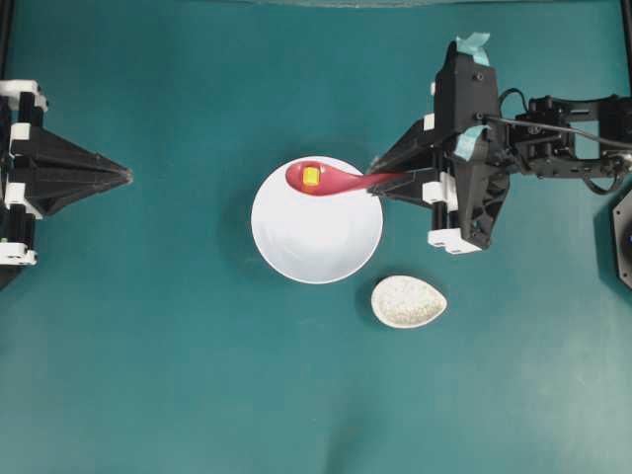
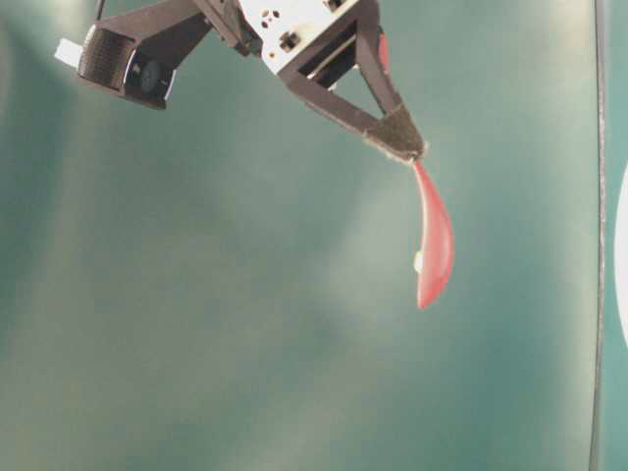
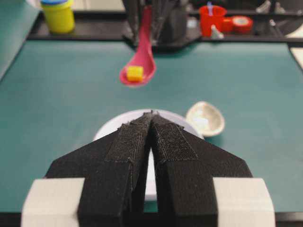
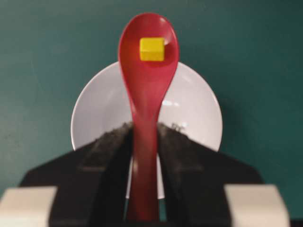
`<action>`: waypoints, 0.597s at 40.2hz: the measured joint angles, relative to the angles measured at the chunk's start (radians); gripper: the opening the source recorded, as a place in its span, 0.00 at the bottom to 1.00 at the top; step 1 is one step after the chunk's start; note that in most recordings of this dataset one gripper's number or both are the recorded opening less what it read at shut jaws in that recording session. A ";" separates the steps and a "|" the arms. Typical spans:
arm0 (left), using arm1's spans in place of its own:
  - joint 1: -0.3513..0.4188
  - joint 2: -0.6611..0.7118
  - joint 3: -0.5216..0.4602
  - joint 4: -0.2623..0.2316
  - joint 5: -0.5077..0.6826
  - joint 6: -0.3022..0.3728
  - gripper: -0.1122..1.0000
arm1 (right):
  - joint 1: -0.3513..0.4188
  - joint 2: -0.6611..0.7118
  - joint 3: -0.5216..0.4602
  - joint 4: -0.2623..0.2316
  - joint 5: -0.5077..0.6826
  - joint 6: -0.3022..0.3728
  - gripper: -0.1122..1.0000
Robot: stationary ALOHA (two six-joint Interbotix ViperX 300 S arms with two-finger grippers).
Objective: Scoop the yellow hexagonal prism block from the bowl with a spoon using the right arm.
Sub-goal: 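Hold the spoon with the yellow block steady above the bowl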
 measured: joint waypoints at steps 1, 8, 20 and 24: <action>0.000 0.000 0.000 0.000 0.000 0.000 0.09 | 0.000 0.000 0.000 0.000 -0.003 0.002 0.32; 0.000 0.002 0.000 0.000 0.000 -0.005 0.09 | -0.002 0.000 0.000 0.000 -0.005 0.002 0.32; 0.000 0.002 0.000 0.000 -0.006 -0.005 0.09 | -0.002 0.000 0.000 0.000 -0.005 0.009 0.32; 0.000 0.002 0.000 0.000 -0.008 -0.003 0.09 | 0.000 0.000 0.000 0.000 -0.005 0.011 0.32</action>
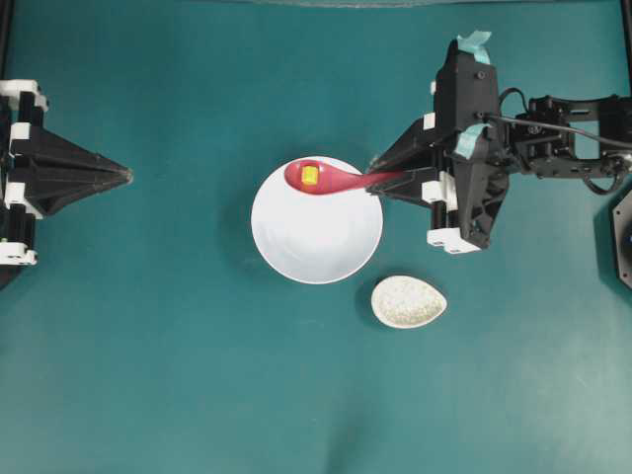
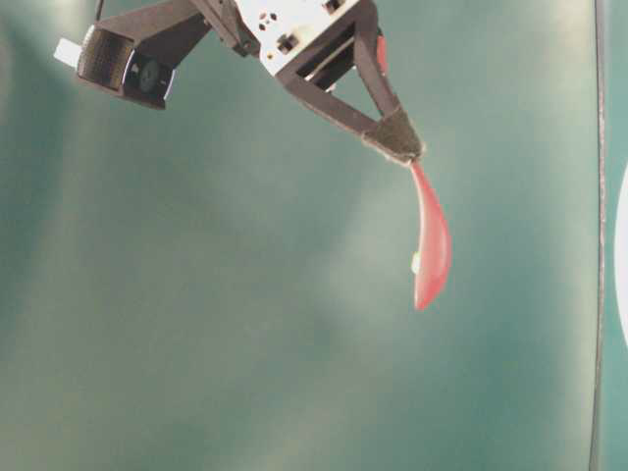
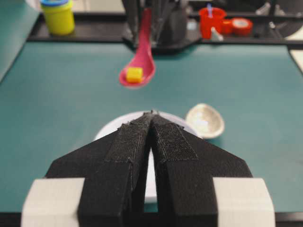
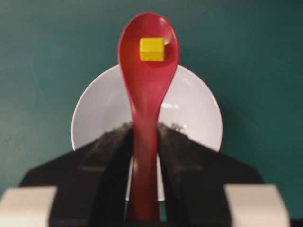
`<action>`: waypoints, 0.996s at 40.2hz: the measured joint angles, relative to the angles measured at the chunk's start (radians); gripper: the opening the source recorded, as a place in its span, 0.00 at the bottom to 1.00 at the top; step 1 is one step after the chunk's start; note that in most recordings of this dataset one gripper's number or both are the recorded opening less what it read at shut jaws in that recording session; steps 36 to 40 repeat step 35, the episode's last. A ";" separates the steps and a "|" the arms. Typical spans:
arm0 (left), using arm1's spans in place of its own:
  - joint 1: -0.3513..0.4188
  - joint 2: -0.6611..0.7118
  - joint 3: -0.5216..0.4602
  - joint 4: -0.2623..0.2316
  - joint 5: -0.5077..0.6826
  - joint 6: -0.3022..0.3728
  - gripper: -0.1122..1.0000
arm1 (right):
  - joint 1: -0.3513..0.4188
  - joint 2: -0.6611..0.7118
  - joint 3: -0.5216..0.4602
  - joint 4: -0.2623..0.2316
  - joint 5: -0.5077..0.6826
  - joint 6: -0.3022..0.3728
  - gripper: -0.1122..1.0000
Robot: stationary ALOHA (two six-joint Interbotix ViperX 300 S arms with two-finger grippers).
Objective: Scoop the yellow hexagonal prism block from the bowl with a spoon using the right arm.
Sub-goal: 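Hold the spoon with the yellow block steady above the bowl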
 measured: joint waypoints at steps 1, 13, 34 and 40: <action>0.000 0.000 0.000 0.000 0.000 -0.002 0.09 | 0.000 0.000 0.000 0.000 -0.002 -0.002 0.32; 0.000 0.000 0.000 0.000 0.034 -0.005 0.09 | 0.000 0.002 0.000 0.000 0.000 0.000 0.32; 0.002 0.002 0.000 0.000 0.017 -0.018 0.09 | 0.000 0.000 0.000 0.000 0.008 -0.012 0.32; 0.000 0.002 0.000 0.000 0.015 -0.018 0.09 | 0.000 0.000 0.000 0.002 0.012 -0.012 0.32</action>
